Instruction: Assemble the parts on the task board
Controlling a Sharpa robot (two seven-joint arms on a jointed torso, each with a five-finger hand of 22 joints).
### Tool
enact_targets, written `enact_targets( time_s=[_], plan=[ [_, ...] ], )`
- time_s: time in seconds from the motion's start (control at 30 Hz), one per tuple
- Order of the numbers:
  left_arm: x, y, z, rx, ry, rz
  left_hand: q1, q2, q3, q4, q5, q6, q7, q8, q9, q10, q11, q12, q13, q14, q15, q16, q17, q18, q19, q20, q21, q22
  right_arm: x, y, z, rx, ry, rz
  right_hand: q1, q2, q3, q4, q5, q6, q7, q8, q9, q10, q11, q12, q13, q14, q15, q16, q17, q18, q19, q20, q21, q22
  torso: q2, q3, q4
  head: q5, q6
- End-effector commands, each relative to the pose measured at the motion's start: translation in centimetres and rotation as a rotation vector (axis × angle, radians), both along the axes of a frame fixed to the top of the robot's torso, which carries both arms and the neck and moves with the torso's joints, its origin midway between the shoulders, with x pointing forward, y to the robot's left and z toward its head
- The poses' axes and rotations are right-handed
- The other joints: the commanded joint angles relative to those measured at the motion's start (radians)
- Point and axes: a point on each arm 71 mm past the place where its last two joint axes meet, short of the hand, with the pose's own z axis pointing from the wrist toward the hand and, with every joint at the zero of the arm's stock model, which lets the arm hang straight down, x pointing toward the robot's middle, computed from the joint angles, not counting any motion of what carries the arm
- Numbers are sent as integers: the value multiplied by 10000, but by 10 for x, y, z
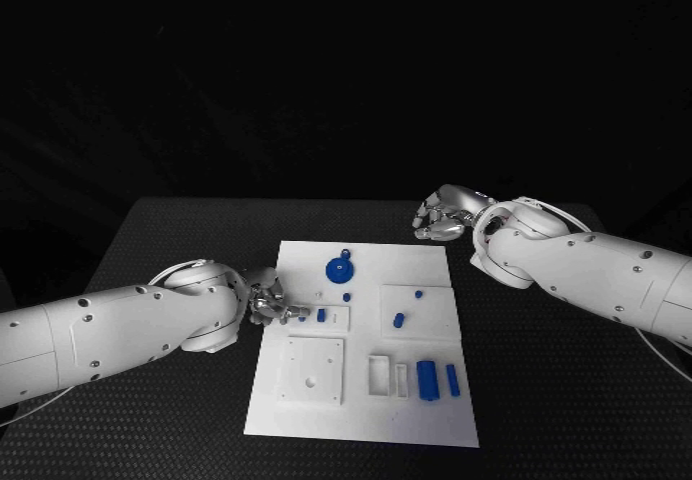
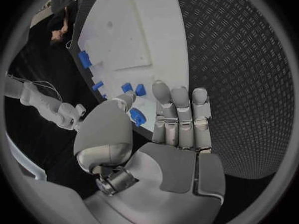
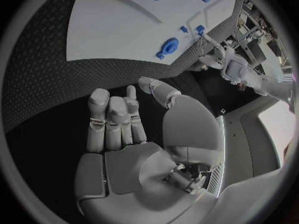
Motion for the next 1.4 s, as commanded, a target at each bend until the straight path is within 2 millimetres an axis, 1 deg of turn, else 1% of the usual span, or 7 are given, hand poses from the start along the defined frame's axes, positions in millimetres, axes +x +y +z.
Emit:
enact_targets(
  time_s=[0.03,0.23,0.63,0.93,1.07,1.2,1.4],
  plan=[
    [2,-3,6,-1053,301,320,371,184,-354,13,43,-307,83,-158,-41,-364,65,-235,-86,-294,77,-220,-123,-141,-285,-1099,-86,162,0,0,-1,-73,79,84,-17,-38,-3,-34,17,12,104,-32,-17,-81,13,47,-15,-37,21,-41,10,284,-10,-38,-54,143,-5,1,1,-26,28],
    [9,-11,20,-2298,-142,63,1370,746,-998,12,417,-913,321,-484,-181,-1037,249,-801,-372,-785,399,-767,-472,-256,-754,-840,-513,89,0,0,-2,-67,77,89,-36,-35,-5,-23,28,12,105,-32,-17,-81,13,47,-16,-36,22,-42,10,284,-8,-36,-54,143,3,5,-16,-32,84],
    [20,-14,32,-3876,-1478,215,2985,763,-1514,-56,668,-1935,840,-959,-403,-2122,796,-2081,-1170,-1598,1037,-1476,-848,-264,-1435,-212,-1246,7,0,-1,-2,-77,84,68,-52,-34,-5,-14,44,4,106,-36,-20,-80,14,47,-18,-35,23,-42,11,284,-6,-34,-55,142,-4,22,0,-111,172],
    [27,-39,41,-2498,-3687,-2586,5311,492,-1410,-2094,2486,-2220,1098,-1180,-793,-2471,1262,-3620,-2181,-1521,1131,-1585,-916,-255,-1236,-80,-1553,51,0,-3,-2,63,123,29,-57,-42,18,-23,71,-139,143,-112,-54,-101,45,35,-31,-53,44,-67,4,284,-19,-38,-81,132,2,1,5,-142,228],
    [31,-52,43,-1910,-4497,-3479,5111,324,-1338,-2314,2229,-2304,1074,-1229,-870,-2491,1346,-3945,-2369,-1503,1141,-1670,-961,-252,-1137,-85,-1634,13,1,-4,-2,211,142,12,-54,-47,57,-34,73,-419,220,-256,-111,-176,114,-37,-79,-134,106,-182,-45,284,-93,-32,-184,90,10,0,-15,-139,250],
    [33,-66,43,-1486,-4942,-4166,4632,-98,-1048,-2282,928,-2454,921,-1309,-1038,-2477,1396,-4695,-2749,-1450,1240,-2171,-1203,-178,-932,-1,-1879,-105,2,-3,-2,547,233,4,-61,-45,246,-24,35,-777,367,-388,-137,-617,269,-640,-496,-657,301,-1050,-438,264,-735,185,-940,-227,10,-6,-18,-133,295],
    [32,-83,40,-1050,-5194,-4952,4604,-92,-704,-2782,918,-2448,877,-1393,-1214,-2356,1478,-5469,-3055,-1244,1222,-2301,-1189,-154,-798,1,-2005,-16,3,-2,-2,704,198,49,-28,-69,233,-104,12,-996,500,-372,-75,-919,402,-1392,-1258,-932,403,-2246,-964,284,-1230,554,-1960,-741,20,-17,-25,-153,312]
  ],
)
